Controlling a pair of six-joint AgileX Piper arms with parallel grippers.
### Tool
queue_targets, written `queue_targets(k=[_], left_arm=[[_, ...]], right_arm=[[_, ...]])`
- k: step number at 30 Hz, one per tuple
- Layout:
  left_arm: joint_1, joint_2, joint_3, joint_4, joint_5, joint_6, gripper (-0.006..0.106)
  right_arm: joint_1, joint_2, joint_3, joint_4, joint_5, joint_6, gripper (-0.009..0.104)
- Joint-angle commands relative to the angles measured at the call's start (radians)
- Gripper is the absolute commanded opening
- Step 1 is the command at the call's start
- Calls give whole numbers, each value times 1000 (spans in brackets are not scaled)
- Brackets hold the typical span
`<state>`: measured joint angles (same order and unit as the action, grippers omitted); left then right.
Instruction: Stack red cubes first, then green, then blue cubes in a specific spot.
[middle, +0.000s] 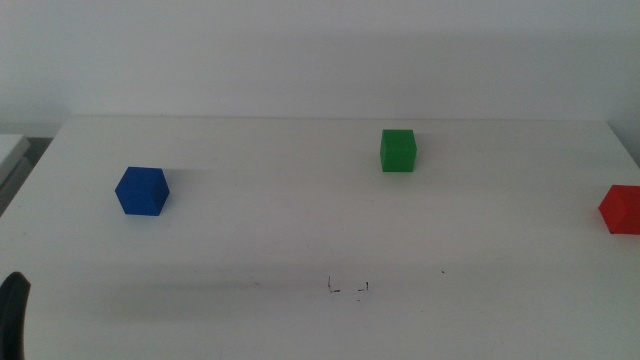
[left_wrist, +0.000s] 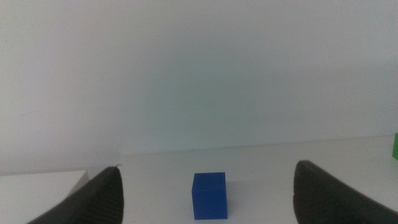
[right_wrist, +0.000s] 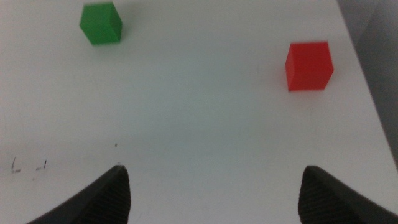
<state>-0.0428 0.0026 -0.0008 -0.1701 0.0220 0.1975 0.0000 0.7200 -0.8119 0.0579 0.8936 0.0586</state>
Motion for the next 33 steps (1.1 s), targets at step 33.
queue_targets(k=[33], left_arm=[[-6, -3, 1, -3, -16, -3, 92]], right_arm=[[-133, 762, -577, -58, 233, -141, 93]])
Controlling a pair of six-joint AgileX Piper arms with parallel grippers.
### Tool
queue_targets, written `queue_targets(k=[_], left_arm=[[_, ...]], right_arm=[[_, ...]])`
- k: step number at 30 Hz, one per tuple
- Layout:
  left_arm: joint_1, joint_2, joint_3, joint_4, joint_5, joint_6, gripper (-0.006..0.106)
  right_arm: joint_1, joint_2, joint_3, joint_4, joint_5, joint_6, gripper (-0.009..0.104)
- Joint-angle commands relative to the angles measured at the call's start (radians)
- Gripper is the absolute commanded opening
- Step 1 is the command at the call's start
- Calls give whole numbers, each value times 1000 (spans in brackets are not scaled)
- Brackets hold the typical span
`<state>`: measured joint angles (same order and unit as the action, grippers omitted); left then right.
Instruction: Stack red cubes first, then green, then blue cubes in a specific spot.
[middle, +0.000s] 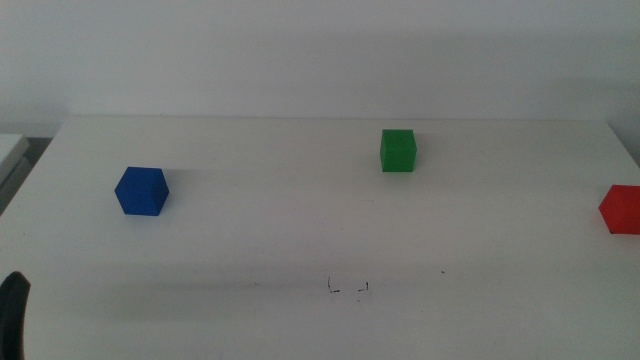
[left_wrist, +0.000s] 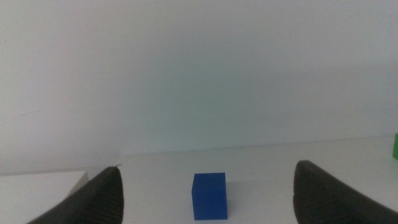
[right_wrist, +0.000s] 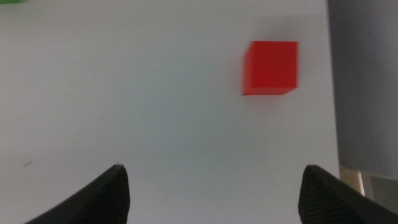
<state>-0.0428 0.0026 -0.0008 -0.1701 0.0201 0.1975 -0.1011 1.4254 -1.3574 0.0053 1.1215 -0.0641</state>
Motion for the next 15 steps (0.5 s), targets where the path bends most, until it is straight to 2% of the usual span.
queue_targets(k=[1, 3, 5, 15], left_arm=[[-6, -3, 1, -3, -15, -3, 92], [-6, -3, 1, -3, -15, -3, 92], [-6, -3, 1, -3, -15, -3, 92], [-6, -3, 1, -3, -15, -3, 92]], right_arm=[[-59, 101, -56, 14, 9, -44, 93], [-104, 177, -96, 49, 16, -78, 93], [-133, 246, -132, 52, 16, -81, 93], [-158, 527, -242, 0, -44, -113, 93]])
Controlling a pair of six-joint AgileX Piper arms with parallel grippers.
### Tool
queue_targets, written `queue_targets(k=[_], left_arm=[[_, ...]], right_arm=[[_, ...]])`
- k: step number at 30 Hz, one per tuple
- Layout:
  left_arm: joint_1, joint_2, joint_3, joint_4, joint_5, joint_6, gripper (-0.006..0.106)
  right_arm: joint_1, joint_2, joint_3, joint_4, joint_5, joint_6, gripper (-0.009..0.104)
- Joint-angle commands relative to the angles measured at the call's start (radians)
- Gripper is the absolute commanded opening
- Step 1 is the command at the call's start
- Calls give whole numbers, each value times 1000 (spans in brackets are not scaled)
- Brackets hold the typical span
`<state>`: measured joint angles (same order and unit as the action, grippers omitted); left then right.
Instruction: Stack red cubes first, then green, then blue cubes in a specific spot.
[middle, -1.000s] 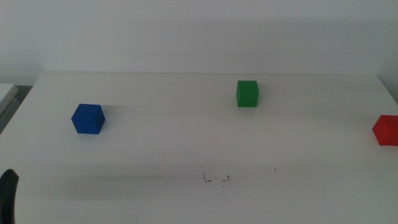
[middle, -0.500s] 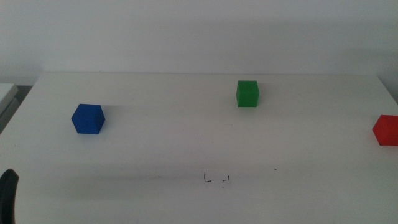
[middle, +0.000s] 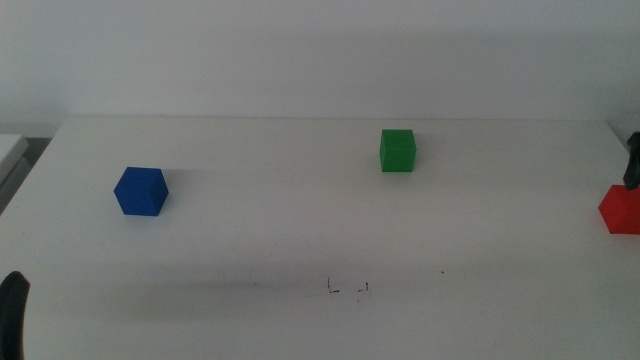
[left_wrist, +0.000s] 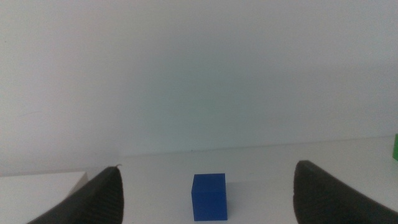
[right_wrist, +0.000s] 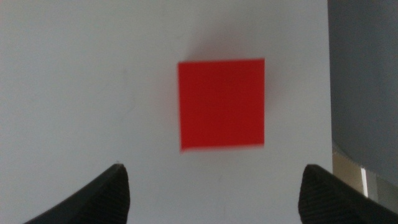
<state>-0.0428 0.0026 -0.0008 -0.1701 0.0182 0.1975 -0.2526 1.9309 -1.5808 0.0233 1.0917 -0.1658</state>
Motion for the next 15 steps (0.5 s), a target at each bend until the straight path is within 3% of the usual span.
queue_targets(k=[1, 7, 15], left_arm=[[-6, -3, 1, -3, -13, -3, 92], [-6, -3, 1, -3, -13, -3, 92], [-6, -3, 1, -3, -13, -3, 92]], right_arm=[[-6, 43, -26, -23, -22, -11, 93], [-6, 122, -41, -55, -84, -6, 93], [-6, 183, -41, -43, -154, 1, 93]])
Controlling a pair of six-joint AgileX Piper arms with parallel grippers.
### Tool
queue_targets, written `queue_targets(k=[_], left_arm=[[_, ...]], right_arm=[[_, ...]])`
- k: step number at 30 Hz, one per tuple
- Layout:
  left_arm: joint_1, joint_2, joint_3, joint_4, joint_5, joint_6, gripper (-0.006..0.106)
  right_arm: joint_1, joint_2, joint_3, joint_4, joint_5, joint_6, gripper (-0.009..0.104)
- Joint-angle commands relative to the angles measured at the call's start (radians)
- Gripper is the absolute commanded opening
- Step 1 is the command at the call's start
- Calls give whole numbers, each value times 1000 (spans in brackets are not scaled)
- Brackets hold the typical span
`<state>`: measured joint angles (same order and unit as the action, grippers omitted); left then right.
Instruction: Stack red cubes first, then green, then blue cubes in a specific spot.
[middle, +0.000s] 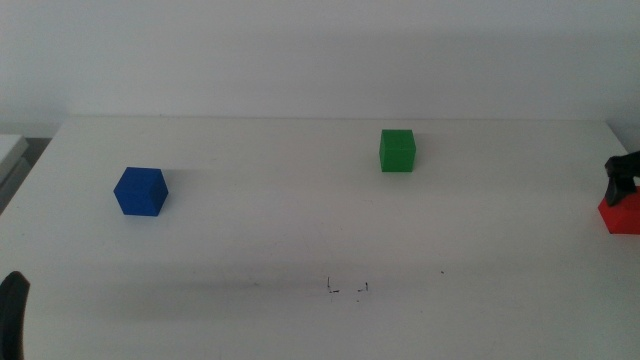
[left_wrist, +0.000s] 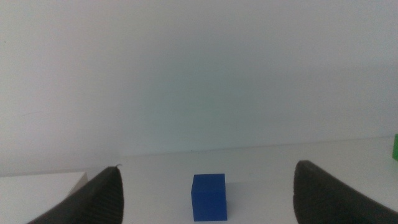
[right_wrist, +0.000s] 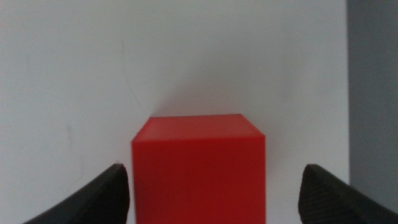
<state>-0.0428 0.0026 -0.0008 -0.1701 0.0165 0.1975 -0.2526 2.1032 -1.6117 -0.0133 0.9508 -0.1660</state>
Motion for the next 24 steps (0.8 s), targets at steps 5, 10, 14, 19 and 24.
queue_targets(k=[5, 10, 14, 19, 24], left_arm=[[-6, -3, 1, -3, -11, -3, 92], [-6, -3, 1, -3, -11, -3, 92], [-6, -3, 1, -3, -11, -3, 92], [-6, -3, 1, -3, -11, -3, 92], [-6, -3, 1, -3, -11, -3, 92]], right_arm=[[-6, 40, -10, -11, -41, -8, 72], [0, 17, -11, 28, -48, -6, 2], [73, -69, -14, 13, 0, 95, 8], [281, -196, -14, -25, 94, 357, 15], [576, -215, -15, -138, 105, 658, 15]])
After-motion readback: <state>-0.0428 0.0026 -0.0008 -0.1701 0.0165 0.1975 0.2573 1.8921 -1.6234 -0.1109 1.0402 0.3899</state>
